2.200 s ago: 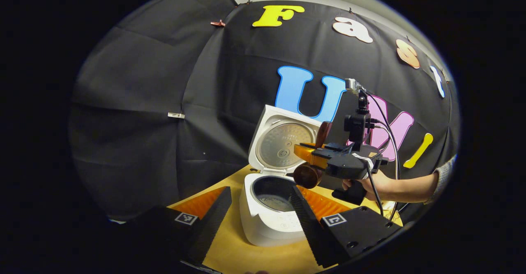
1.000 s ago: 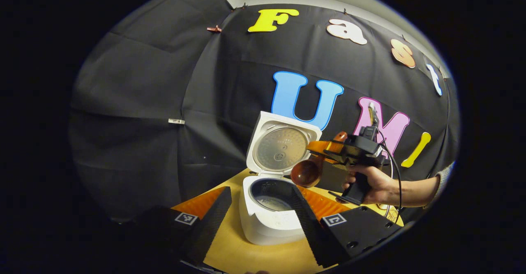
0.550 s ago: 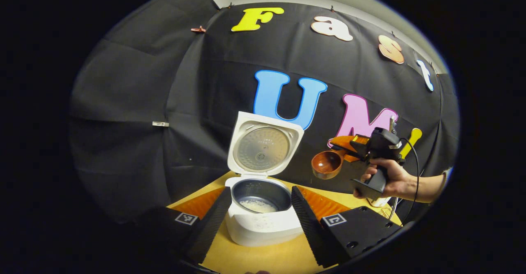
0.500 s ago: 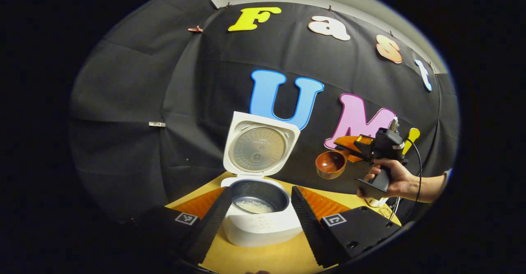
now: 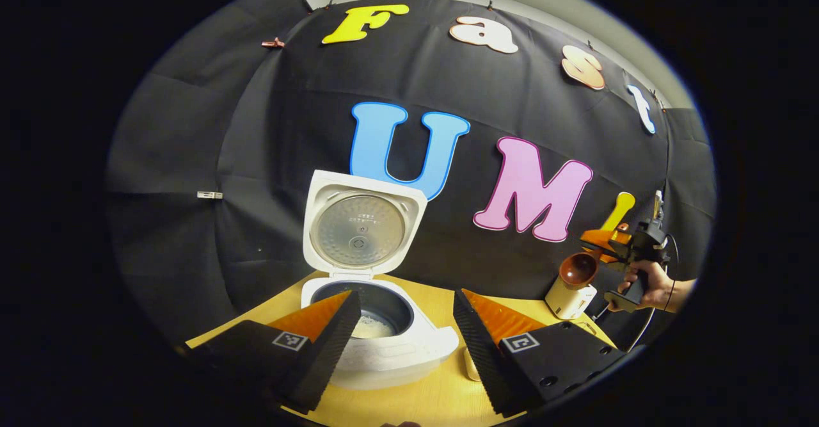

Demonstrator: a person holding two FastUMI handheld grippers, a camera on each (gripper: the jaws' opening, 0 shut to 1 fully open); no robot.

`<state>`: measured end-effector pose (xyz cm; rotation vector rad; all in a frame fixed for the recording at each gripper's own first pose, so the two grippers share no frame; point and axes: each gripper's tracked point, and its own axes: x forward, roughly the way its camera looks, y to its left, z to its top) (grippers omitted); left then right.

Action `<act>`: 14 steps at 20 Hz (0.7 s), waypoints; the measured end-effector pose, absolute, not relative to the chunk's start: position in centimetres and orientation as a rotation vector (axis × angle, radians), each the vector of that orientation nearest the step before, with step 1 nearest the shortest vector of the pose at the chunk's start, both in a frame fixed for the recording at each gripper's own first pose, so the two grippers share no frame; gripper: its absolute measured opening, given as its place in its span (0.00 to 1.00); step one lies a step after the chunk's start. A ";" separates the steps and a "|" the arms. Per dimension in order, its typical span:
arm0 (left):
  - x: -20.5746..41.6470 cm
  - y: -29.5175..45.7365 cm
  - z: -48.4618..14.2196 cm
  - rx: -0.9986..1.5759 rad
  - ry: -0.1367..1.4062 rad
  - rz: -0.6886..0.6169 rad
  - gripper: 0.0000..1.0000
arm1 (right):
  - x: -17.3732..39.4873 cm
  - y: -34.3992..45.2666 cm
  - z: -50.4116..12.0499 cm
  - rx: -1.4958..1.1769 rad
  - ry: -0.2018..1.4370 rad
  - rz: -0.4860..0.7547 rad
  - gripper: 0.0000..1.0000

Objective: Close the left gripper, press the button to open the rice cooker; take a wooden spoon from the chopstick holder with the right hand, scoop a spoonful of rice and pour it into the rice cooker, then put the wooden spoon back into the chopstick holder.

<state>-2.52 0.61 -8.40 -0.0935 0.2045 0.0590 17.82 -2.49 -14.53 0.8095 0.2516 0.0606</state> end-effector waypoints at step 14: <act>-0.4 -3.3 -7.6 -0.037 0.235 0.063 0.94 | 12.1 -20.2 -28.9 0.505 0.438 -0.170 0.18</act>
